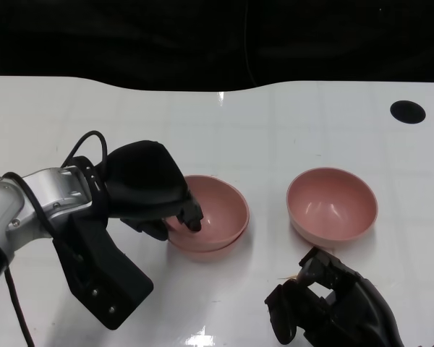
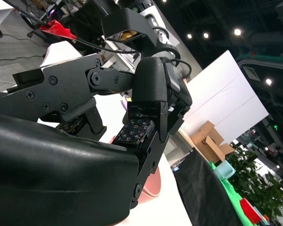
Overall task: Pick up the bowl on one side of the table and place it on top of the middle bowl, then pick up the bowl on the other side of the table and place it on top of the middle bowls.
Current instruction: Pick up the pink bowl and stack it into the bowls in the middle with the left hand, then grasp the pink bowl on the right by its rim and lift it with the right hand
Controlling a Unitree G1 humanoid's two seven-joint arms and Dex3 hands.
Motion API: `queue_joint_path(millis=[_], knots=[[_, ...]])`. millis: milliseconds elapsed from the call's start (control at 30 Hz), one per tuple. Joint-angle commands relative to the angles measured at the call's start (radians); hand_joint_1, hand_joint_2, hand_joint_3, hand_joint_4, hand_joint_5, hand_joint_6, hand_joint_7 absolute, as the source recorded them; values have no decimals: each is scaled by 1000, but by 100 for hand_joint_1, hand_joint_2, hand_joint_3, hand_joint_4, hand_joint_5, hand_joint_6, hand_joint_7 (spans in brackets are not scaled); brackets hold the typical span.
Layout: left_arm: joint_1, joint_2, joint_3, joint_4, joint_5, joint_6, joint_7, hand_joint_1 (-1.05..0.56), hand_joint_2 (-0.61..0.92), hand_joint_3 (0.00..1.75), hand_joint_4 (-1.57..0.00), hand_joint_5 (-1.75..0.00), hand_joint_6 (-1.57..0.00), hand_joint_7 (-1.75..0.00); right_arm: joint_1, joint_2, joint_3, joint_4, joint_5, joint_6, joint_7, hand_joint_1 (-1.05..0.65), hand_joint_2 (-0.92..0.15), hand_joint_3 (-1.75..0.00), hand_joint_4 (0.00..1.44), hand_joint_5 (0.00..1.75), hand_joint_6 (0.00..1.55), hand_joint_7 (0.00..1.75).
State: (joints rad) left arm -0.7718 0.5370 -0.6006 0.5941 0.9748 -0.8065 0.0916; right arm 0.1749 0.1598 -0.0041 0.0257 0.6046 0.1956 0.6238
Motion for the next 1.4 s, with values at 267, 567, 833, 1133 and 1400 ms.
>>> queue_joint_path(millis=[267,567,833,1133,1400], knots=[[38,35,69,-62,5,35,132,-45,89,4,-88,-2,-104,-3,-13,-22,-19,18,14,1,14,-19,-88,-35,93,170,98,117],[153,106,166,-201,-81,58,122,-38,90,1,-92,-2,-105,-2,-11,-26,-24,17,15,-3,18,-19,-89,-36,93,170,98,117],[289,180,286,-326,-263,44,4,-33,92,4,-95,-3,-105,-1,-11,-30,-31,21,24,-1,25,-19,-88,-35,95,169,99,115],[663,156,505,-650,-944,393,-321,9,92,22,-101,-5,-104,-1,-12,-41,-51,30,23,-12,39,-21,-91,-30,94,172,100,116],[883,53,656,-912,-1262,745,-396,14,92,50,-109,-12,-106,-2,-23,-58,-67,44,34,-2,68,-22,-92,-39,92,174,98,119]])
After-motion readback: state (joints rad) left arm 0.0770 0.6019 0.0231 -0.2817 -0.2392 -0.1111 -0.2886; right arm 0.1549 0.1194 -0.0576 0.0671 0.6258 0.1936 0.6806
